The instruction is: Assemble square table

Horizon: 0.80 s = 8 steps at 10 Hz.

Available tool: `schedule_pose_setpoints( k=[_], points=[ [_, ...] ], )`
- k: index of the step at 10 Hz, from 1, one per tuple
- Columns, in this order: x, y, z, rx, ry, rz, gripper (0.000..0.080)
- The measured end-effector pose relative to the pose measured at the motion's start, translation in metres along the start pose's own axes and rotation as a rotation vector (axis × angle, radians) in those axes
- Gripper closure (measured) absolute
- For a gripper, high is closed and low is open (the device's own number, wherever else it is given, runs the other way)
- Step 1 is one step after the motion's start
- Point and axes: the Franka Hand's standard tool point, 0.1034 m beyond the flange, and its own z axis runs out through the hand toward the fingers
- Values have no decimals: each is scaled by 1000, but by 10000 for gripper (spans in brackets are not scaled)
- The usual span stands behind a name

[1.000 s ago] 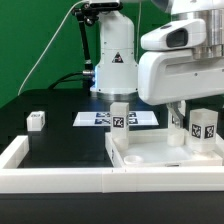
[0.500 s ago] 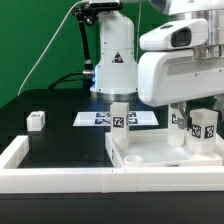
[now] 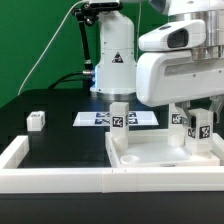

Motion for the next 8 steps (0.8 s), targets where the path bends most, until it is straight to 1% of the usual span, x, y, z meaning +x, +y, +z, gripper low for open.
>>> schedule_pose_setpoints(
  k=[2,4,5,6,8],
  points=[
    [0,-1,1,4,-1,182,510],
    [0,-2,2,10,-3,450,509],
    [0,-2,2,11,-3,525,509],
    [0,-3,3,20,-5,678,509],
    [1,-6,3,20,-8,928,509]
  ],
)
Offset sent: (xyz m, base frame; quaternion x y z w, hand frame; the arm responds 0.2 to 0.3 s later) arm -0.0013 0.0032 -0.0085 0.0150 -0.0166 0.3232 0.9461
